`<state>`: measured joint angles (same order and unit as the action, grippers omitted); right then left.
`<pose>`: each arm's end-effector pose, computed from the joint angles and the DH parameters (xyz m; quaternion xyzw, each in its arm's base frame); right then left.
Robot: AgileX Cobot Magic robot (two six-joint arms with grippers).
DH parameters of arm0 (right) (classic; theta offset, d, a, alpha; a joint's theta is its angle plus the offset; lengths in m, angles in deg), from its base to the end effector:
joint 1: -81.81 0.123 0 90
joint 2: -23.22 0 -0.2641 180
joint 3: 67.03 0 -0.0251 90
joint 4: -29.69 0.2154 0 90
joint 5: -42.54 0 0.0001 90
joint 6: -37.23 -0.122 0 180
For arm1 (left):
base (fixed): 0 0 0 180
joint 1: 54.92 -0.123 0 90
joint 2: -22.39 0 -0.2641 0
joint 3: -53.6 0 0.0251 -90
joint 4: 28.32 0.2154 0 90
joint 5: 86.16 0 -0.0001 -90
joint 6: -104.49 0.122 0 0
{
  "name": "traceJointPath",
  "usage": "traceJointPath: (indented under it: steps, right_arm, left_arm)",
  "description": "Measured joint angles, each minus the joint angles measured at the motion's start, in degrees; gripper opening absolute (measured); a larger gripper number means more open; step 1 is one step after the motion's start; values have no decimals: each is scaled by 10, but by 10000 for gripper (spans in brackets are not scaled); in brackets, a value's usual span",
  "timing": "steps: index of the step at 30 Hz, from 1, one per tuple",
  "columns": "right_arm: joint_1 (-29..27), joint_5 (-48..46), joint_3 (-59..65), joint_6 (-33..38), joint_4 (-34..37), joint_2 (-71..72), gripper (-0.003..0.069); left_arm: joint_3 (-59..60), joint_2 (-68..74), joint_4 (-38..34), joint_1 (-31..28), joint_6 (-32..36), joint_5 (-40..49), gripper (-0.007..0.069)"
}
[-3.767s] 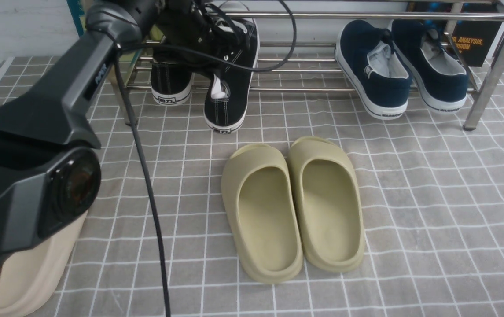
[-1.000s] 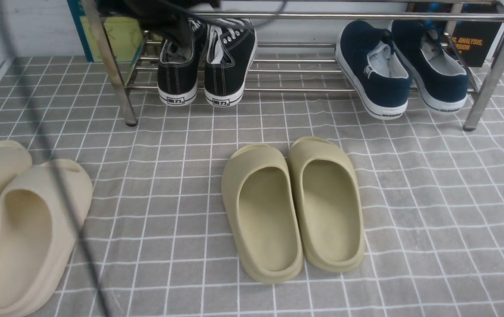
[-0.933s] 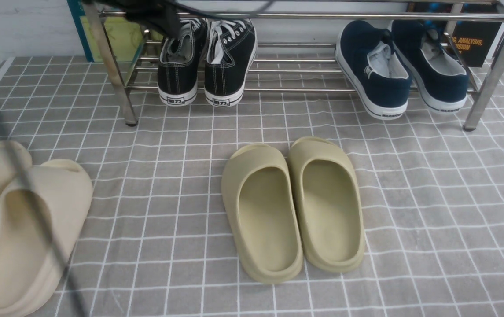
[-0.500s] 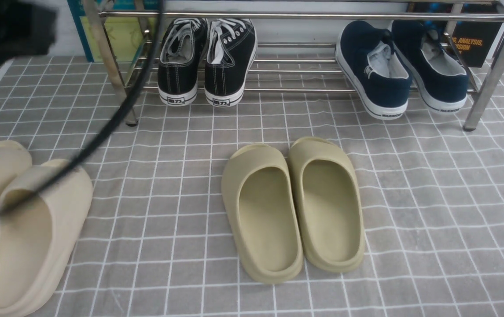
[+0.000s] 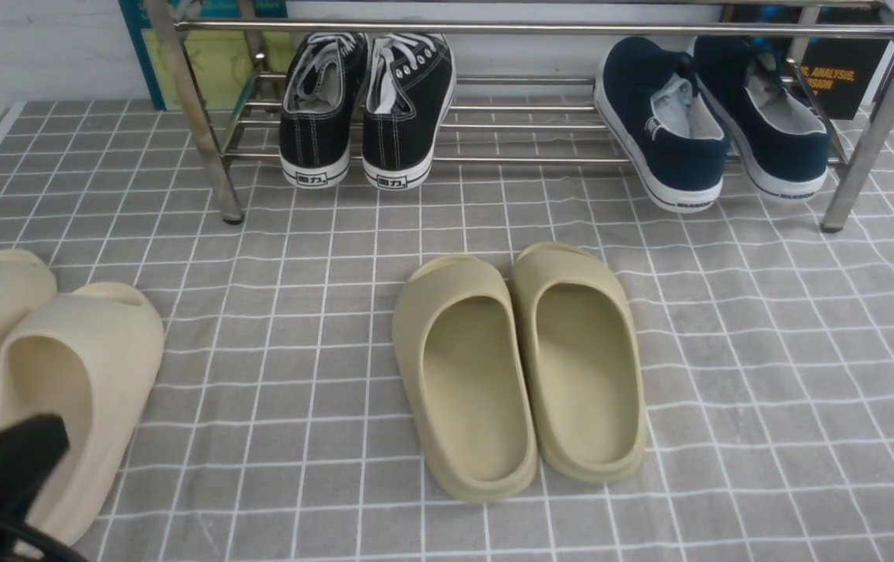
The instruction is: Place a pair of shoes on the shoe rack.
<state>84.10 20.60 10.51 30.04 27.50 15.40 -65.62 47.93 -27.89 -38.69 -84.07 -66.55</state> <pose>0.0675 0.0010 0.1650 0.0244 0.8050 0.0328 0.5919 0.0887 -0.0255 0.2422 0.0554 0.7963 -0.1262 0.5889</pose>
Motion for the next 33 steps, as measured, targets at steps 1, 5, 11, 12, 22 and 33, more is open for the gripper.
traceJointPath:
  steps: [1, 5, 11, 12, 22, 33]
  right_arm:
    - [0, 0, 0, 0, 0, 0, 239]
    - [0, 0, 0, 0, 0, 0, 239]
    - [0, 0, 0, 0, 0, 0, 239]
    - [0, 0, 0, 0, 0, 0, 239]
    - [0, 0, 0, 0, 0, 0, 239]
    - [0, 0, 0, 0, 0, 0, 239]
  left_arm:
    - [15, -1, 0, 0, -2, -10, -13]
    - [57, -1, 0, 0, -4, -27, -13]
    - [67, -1, 0, 0, -4, -28, -13]
    - [67, -1, 0, 0, -4, -31, -13]
    - [123, -127, 3, -74, -4, -83, -13]
    - [174, -177, -23, -124, -4, -14, -13]
